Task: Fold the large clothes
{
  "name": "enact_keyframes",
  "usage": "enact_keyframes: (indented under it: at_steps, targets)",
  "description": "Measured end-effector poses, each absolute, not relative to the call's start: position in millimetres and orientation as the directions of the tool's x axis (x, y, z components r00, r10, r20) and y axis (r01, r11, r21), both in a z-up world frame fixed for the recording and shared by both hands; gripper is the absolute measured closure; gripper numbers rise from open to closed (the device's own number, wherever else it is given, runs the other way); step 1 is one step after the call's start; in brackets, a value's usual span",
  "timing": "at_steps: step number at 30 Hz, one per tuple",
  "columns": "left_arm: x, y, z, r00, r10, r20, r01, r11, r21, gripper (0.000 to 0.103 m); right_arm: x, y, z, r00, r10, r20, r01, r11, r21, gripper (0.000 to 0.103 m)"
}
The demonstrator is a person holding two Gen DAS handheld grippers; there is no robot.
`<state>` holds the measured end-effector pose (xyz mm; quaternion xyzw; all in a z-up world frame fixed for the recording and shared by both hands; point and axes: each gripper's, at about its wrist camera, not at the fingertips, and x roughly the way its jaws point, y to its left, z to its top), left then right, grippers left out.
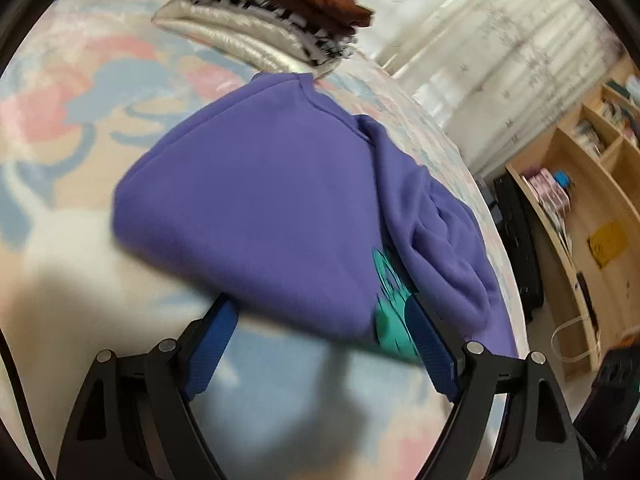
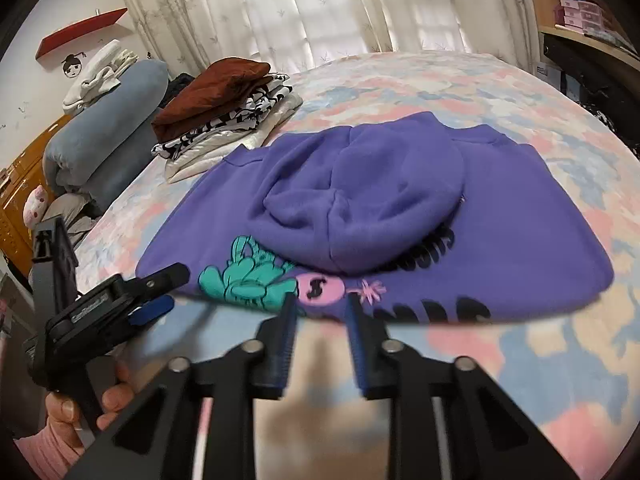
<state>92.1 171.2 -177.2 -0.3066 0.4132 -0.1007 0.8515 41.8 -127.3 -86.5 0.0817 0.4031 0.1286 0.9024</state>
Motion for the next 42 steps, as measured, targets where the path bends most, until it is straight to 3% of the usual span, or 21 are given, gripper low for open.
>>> enact_keyframes:
  at_steps: [6, 9, 10, 14, 22, 30, 36, 42]
  targets:
    - [134, 185, -185, 0.658, -0.426, -0.62, -0.13, 0.748, -0.651, 0.022, 79, -117, -76, 0.672, 0.295, -0.68, -0.177, 0.955, 0.239, 0.085]
    - [149, 191, -188, 0.674, -0.399, -0.621, -0.163, 0.74, -0.653, 0.054, 104, -110, -73, 0.694, 0.274, -0.666, -0.176, 0.961, 0.212, 0.094]
    - [154, 193, -191, 0.677, -0.395, -0.621, -0.175, 0.733, -0.657, 0.069, 112, -108, -75, 0.695, 0.265, -0.669, -0.172, 0.964, 0.203, 0.096]
    - [158, 194, -190, 0.698, -0.396, -0.597, -0.15, 0.734, -0.663, 0.084, 142, -101, -103, 0.643, 0.246, -0.725, -0.159, 0.969, 0.188, 0.1]
    - [149, 124, -112, 0.803, -0.227, -0.551, 0.055, 0.949, -0.311, 0.087, 150, -103, -126, 0.598, 0.277, -0.752, -0.17, 0.961, 0.219, 0.101]
    - [148, 51, -53, 0.817, -0.281, -0.504, 0.234, 0.96, -0.156, 0.087, 154, -126, -129, 0.568, 0.39, -0.725, -0.147, 0.914, 0.377, 0.101]
    - [151, -18, -34, 0.806, -0.293, -0.514, 0.339, 0.941, -0.004, 0.087, 155, -161, -134, 0.512, 0.542, -0.667, -0.113, 0.812, 0.573, 0.101]
    - [143, -88, -22, 0.778, -0.339, -0.529, 0.438, 0.897, 0.069, 0.086, 121, -212, -114, 0.525, 0.584, -0.619, -0.097, 0.763, 0.639, 0.1]
